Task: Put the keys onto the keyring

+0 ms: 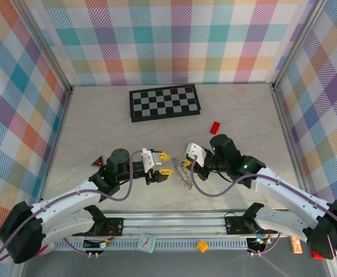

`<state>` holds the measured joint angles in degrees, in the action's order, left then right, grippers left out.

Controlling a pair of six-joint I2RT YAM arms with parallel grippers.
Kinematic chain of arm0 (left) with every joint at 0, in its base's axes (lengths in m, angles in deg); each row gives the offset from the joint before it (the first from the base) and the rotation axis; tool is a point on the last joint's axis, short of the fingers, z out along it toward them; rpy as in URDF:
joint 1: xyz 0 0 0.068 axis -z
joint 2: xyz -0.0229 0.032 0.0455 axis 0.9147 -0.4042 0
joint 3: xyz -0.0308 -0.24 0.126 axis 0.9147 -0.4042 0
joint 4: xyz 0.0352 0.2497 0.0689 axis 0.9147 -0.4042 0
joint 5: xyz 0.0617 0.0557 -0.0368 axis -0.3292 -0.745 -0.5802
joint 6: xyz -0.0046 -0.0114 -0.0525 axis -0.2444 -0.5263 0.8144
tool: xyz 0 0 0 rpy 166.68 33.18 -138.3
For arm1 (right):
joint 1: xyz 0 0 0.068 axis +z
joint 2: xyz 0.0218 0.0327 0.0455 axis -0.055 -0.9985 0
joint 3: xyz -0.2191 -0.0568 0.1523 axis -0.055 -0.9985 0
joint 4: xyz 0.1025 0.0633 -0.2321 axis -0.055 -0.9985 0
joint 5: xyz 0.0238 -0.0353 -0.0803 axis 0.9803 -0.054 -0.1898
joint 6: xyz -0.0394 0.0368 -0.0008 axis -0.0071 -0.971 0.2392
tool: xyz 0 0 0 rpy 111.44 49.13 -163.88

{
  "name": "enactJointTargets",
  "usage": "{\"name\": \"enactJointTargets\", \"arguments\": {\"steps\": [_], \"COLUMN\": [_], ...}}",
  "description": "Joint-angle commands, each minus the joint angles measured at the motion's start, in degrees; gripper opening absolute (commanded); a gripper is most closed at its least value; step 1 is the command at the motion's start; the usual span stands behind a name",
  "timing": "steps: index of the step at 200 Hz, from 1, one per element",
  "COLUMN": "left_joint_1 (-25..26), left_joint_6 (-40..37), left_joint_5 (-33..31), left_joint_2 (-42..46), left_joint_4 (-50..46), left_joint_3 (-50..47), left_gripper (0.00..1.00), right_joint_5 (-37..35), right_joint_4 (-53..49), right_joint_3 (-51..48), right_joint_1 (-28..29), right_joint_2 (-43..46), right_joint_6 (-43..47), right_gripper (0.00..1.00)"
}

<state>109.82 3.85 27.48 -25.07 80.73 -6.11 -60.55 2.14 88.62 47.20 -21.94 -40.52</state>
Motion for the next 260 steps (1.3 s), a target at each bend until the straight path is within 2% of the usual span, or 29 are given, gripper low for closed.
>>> {"name": "enactJointTargets", "arguments": {"steps": [1,29,55,69,88,114,146,168,207,233,256,260], "left_joint_1": [0.22,0.03,-0.97,-1.86,-2.98,-3.99,-5.15,-5.9,-8.25,-10.28,-12.79,-13.26], "left_joint_6": [2.93,6.23,9.63,11.02,13.15,15.36,17.32,18.22,19.76,19.68,19.9,19.92], "left_joint_5": [-9.96,-28.19,-47.47,-54.22,-59.77,-63.56,-64.99,-65.78,-65.65,-65.47,-64.67,-64.62], "left_joint_2": [4.95,12.18,19.74,23.14,26.71,27.84,24.46,21.31,15.5,11.66,8.35,7.77], "left_joint_4": [0.6,1.46,0.76,-2.58,-7.36,-11.2,-14.2,-14.78,-13.07,-10.57,-8.38,-7.87], "left_joint_3": [-1.42,-4.11,-5.79,-5.53,-4.75,-4.3,-3.6,-3.57,-4.8,-5.74,-5.88,-5.88], "left_gripper": [0.52,0.59,0.66,0.69,0.7,0.72,0.73,0.74,0.78,0.78,0.78,0.79], "right_joint_5": [0.18,1.15,3.18,5.19,7.14,3.18,-12.48,-21.09,-32.05,-36.6,-39.09,-39.31], "right_joint_4": [0.79,1.81,7.95,13.94,21.55,19.89,4.41,-2.13,-6.44,-6.44,-6.13,-6.01], "right_joint_3": [4.13,7.17,10.07,10.93,11.2,11.78,13.61,13.56,10.53,7.32,5.56,5.28], "right_joint_1": [0.41,2.91,7.54,9.49,11.26,11.37,10.98,10.43,8.68,6.7,4.64,4.21], "right_joint_2": [-1.1,-4.8,-9.78,-13.15,-18.15,-23.78,-27.54,-27.56,-28.84,-29.99,-32.04,-32.32], "right_joint_6": [1.16,1.04,-2.04,-5.94,-10.78,-8.4,5.15,11.69,16.66,17.97,19.37,19.4], "right_gripper": [0.0,0.0,0.0,0.0,0.0,0.0,0.0,0.0,0.0,0.0,0.11,0.16]}}
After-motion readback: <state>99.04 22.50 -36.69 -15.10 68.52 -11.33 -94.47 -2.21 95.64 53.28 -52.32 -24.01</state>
